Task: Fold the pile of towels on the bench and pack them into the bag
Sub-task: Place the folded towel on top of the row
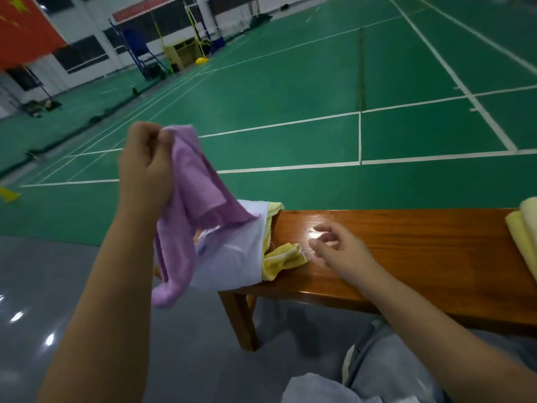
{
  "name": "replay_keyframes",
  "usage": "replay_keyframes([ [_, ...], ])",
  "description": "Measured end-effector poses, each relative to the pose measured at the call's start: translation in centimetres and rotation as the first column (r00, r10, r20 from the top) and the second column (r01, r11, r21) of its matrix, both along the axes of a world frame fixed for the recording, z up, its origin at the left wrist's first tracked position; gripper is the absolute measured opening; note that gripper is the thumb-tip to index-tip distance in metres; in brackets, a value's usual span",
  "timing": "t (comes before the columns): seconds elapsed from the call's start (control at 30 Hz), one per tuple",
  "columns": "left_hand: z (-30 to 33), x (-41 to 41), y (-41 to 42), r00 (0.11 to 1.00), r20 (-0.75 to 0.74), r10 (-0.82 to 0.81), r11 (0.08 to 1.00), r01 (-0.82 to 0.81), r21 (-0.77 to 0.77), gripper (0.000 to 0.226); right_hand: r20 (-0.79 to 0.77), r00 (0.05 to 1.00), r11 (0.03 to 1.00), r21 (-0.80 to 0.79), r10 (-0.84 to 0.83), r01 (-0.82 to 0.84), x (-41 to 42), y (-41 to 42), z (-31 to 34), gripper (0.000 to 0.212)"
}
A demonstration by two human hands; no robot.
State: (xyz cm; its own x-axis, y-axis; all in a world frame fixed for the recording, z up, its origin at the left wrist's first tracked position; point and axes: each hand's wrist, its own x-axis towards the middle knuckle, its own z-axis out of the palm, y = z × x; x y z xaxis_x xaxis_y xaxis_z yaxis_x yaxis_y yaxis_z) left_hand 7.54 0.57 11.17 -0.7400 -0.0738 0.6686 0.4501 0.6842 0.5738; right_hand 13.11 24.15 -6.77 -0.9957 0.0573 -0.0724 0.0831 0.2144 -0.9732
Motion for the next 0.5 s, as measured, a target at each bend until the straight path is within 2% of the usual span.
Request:
replay_keyframes([
  [0.13,1.3,1.7,5.4,0.924,0.247,-0.293,0.93,0.335,-0.151,0.005,-0.247,0.967,0.989,-0.144,-0.056,0.021,0.2,1.8,3.2,0.044],
  [0.23,-0.1,2.7,8.9,0.808,0.357,-0.468,0.844,0.529,-0.089,0.01,-0.307,0.951,0.999,-0.031,0.027,-0.038,0.8,3.8,4.7,0.052],
  [0.3,-0.9,3.1,10.9,0.706,0.405,-0.581,0.776,0.63,0.015,0.005,-0.303,0.952,0.999,0.025,0.043,-0.037,1.1,5.4,4.9,0.043],
  [0.4,-1.5,3.3,13.2,0.584,0.421,-0.694,0.68,0.723,0.119,0.006,-0.248,0.967,0.998,0.033,0.061,-0.055,2.1,8.5,5.0,0.017],
  [0.5,-1.4,2.7,14.9,0.525,0.424,-0.738,0.632,0.758,0.161,0.014,-0.259,0.964,0.995,0.067,-0.056,0.076,3.5,12.6,5.9,0.014],
])
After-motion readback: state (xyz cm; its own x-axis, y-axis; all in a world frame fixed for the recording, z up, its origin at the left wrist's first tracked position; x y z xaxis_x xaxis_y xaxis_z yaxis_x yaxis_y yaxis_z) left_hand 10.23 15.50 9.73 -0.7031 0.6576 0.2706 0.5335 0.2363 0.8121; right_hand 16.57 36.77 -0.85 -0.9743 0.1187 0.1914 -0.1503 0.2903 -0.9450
